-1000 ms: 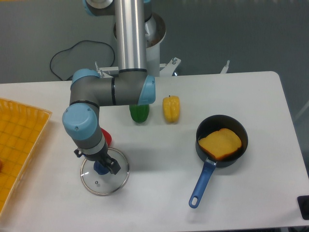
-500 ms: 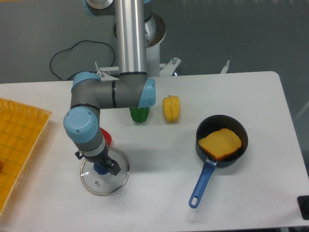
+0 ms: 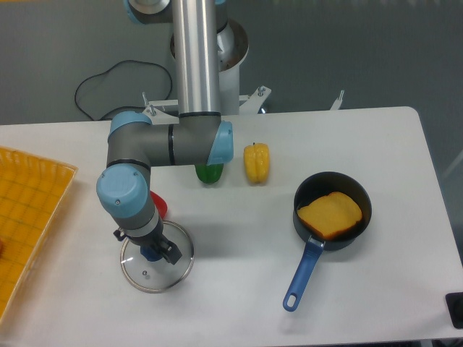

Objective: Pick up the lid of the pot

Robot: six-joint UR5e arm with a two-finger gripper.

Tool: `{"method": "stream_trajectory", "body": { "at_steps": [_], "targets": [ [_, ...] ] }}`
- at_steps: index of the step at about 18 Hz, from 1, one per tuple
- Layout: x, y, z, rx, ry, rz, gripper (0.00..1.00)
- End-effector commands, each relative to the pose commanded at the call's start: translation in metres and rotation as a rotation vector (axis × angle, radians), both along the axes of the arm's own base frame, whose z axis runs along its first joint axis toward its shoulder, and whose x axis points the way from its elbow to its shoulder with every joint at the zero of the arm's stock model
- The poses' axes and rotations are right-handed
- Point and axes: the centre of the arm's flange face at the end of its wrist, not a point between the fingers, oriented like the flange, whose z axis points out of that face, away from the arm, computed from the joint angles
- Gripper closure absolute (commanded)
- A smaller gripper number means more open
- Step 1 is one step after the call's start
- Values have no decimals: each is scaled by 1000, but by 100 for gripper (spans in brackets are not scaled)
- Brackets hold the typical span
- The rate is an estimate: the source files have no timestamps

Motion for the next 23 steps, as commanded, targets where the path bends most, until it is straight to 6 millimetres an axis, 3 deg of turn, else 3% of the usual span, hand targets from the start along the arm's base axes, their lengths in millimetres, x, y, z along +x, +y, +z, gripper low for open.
{"method": "stream_trajectory", "body": {
  "at_steps": [12,18,23],
  "targets": [
    [0,0,-4,-7,-4,6,0],
    [1,0,-4,-7,-6,11,27],
    [1,1,-4,-6,-7,12,30]
  ]
}}
